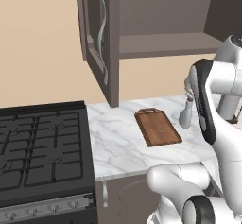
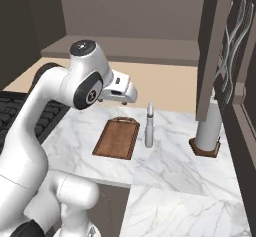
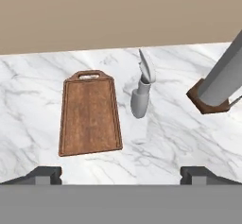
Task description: Grab the spray bottle from the cabinet, then place it next to the cutting board for sanitizing. Then grab the dish brush from the countertop next to the sink and place it next to the cutting board.
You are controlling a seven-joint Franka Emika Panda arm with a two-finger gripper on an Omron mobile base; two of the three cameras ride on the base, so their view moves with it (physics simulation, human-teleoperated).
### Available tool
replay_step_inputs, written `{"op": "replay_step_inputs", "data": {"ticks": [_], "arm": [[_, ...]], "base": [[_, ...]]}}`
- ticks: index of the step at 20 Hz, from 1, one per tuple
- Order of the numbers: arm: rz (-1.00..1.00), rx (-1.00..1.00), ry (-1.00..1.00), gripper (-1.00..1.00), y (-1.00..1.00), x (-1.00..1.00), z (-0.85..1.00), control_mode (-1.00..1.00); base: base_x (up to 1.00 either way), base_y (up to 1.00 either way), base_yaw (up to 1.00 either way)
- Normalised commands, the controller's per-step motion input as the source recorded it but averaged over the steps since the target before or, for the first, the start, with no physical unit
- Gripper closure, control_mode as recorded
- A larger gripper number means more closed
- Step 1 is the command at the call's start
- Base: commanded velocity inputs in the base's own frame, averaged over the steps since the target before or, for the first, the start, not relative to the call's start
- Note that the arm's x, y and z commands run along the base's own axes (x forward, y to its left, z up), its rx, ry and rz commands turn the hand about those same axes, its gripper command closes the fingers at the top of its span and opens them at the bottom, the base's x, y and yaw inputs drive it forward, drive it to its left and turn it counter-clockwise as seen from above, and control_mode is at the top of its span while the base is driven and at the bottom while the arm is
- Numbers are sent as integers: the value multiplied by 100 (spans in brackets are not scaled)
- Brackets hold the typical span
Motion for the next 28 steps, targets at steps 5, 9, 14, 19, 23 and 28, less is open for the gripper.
{"op": "replay_step_inputs", "data": {"ticks": [5, 9, 14, 19, 23, 28], "arm": [[0, 1, -10, -100, 21, -49, -25, -100], [0, 0, -18, -100, 41, -35, -47, -100], [0, 0, -23, -100, 55, -38, -32, -100], [3, 5, -6, -100, 18, -59, 2, -100], [9, 6, -21, -100, 29, -55, 10, -100], [9, 5, -33, -100, 21, -50, 38, -100]], "base": [[0, 0, 0], [0, 0, 0], [0, 0, 0], [0, 0, 0], [0, 0, 0], [0, 0, 0]]}}
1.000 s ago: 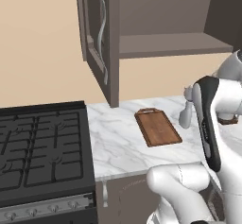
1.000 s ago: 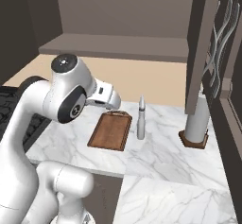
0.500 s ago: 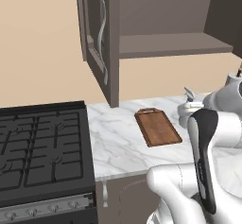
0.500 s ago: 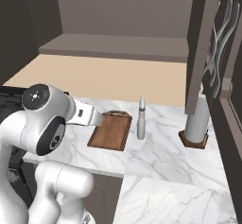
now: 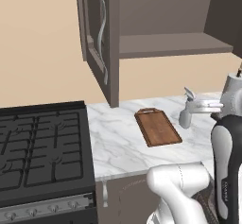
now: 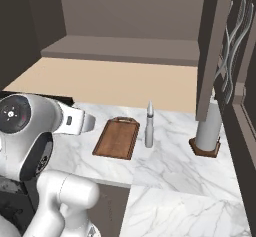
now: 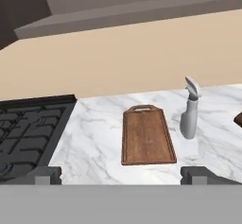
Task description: Grab the spray bottle from the cabinet, then place it next to the cutting board for sanitizing. Then grab the dish brush from the countertop next to the sink and place it next to the cutting board.
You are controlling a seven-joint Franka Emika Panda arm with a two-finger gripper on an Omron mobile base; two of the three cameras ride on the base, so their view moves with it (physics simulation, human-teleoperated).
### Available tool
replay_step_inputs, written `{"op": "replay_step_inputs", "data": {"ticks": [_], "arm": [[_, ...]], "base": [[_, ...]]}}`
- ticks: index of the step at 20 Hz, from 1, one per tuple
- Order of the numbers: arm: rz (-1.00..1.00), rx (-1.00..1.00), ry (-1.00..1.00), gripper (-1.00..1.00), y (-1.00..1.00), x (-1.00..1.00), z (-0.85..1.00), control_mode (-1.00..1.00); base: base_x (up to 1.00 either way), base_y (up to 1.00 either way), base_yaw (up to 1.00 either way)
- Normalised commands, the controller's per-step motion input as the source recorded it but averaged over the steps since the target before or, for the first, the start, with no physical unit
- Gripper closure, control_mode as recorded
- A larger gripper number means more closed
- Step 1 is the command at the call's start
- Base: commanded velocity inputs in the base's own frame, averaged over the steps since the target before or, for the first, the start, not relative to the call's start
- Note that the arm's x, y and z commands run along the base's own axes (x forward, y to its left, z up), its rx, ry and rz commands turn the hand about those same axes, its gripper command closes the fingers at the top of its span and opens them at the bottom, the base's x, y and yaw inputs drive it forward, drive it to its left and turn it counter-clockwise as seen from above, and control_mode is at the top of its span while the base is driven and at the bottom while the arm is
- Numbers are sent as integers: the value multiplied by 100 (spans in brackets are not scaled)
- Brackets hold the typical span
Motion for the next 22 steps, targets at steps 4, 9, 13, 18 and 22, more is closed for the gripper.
{"op": "replay_step_inputs", "data": {"ticks": [4, 9, 13, 18, 22], "arm": [[8, 3, -22, -100, 21, -40, 13, 100], [0, 0, 0, -100, 0, 0, 0, 100], [0, 0, 0, -100, 0, 0, 0, 100], [0, 0, 0, -100, 0, 0, 0, 100], [0, 0, 0, -100, 0, 0, 0, 100]], "base": [[-15, 5, 2], [-81, 17, 1], [-97, 86, 4], [-45, 100, 20], [-36, 100, 39]]}}
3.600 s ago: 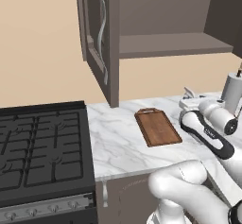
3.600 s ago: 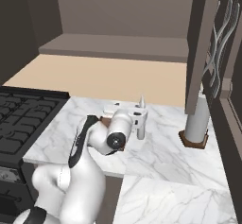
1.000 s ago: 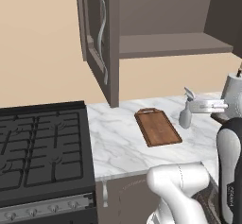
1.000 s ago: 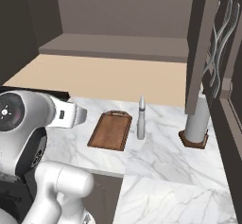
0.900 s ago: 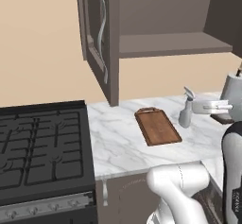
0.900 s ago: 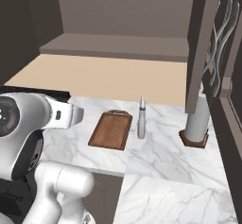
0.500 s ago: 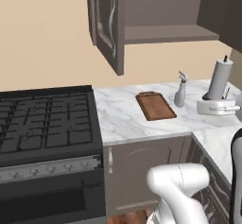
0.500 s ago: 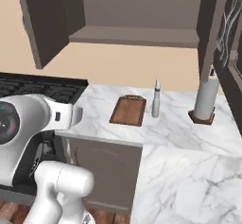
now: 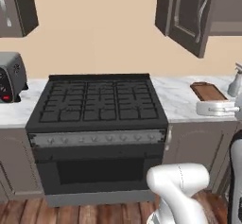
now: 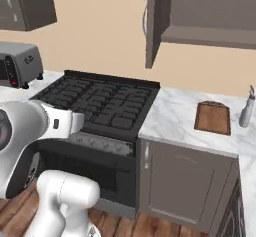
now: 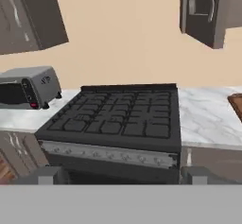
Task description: Grab the spray bottle from the cabinet, then place it next to the cutting board for sanitizing. Then grab the dish brush from the countertop next to the sink and place it next to the cutting board.
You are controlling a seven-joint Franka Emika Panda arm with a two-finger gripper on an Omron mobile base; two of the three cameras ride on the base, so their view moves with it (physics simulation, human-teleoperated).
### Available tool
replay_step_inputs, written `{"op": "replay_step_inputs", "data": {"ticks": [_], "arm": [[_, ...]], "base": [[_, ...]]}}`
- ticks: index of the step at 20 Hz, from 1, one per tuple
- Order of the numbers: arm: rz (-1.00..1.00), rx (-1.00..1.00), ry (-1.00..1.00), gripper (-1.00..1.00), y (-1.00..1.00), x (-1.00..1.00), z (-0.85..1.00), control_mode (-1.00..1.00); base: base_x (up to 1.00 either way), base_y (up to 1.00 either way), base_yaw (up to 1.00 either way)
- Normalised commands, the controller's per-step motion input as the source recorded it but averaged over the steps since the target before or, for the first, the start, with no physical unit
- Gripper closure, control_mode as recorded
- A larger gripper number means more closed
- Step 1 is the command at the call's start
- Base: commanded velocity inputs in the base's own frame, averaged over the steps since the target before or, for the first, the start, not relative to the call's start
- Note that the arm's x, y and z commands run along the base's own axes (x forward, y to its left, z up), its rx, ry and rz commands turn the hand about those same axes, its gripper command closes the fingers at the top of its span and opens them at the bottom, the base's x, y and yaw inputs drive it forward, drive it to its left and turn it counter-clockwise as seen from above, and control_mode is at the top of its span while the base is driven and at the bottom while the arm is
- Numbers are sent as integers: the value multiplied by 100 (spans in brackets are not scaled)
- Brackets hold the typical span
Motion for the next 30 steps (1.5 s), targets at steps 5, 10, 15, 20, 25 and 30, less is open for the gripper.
{"op": "replay_step_inputs", "data": {"ticks": [5, 10, 15, 20, 25, 30], "arm": [[0, 0, 0, -100, 0, 0, 0, 100], [0, 0, 0, -100, 0, 0, 0, 100], [0, 0, 0, -100, 0, 0, 0, 100], [0, 0, 0, -100, 0, 0, 0, 100], [0, 0, 0, -100, 0, 0, 0, 100], [0, 0, 0, -100, 0, 0, 0, 100]], "base": [[0, 91, 74], [0, 30, 99], [0, 9, 100], [0, 0, 100], [0, 0, 100], [0, 0, 100]]}}
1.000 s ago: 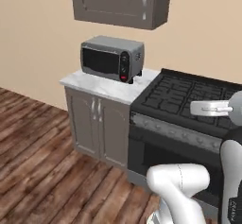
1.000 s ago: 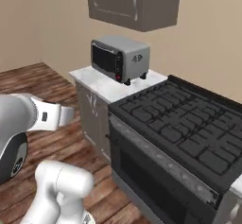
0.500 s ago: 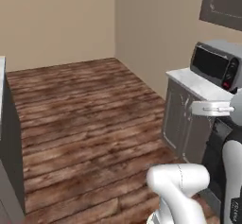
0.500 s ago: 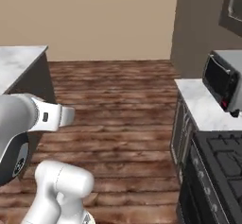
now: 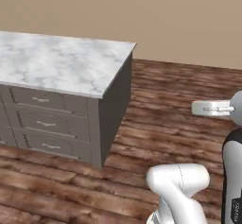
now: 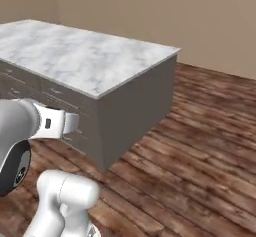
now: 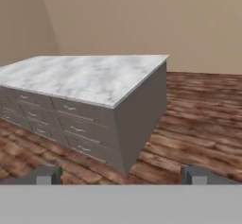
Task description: Grab the spray bottle from the cabinet, then place it next to the cutting board for sanitizing. Then grab the dish brush from the countertop next to the sink and place it next to the cutting board.
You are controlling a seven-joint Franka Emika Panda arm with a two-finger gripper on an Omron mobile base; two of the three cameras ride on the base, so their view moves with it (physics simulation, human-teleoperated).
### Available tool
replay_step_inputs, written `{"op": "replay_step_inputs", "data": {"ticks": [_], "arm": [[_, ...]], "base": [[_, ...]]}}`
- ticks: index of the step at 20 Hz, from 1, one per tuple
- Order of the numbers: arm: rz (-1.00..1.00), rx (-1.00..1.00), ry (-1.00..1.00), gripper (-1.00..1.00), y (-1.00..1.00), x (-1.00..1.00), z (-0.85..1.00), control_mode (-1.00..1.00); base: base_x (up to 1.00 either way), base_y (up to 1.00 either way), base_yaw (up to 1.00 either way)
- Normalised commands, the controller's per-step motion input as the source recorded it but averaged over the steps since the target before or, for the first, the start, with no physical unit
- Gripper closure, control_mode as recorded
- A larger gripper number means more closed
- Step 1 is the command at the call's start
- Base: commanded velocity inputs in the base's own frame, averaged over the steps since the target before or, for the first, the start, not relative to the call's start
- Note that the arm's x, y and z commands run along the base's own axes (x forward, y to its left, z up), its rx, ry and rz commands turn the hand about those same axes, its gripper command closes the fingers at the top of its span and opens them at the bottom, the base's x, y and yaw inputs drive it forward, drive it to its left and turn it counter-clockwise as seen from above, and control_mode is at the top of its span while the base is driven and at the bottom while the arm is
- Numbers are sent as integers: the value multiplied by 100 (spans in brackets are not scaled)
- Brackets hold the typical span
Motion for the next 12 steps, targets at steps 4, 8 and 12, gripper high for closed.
{"op": "replay_step_inputs", "data": {"ticks": [4, 8, 12], "arm": [[0, 0, 0, -100, 0, 0, 0, 100], [0, 0, 0, -100, 0, 0, 0, 100], [0, 0, 0, -100, 0, 0, 0, 100]], "base": [[0, 0, 100], [0, 0, 100], [0, 0, 100]]}}
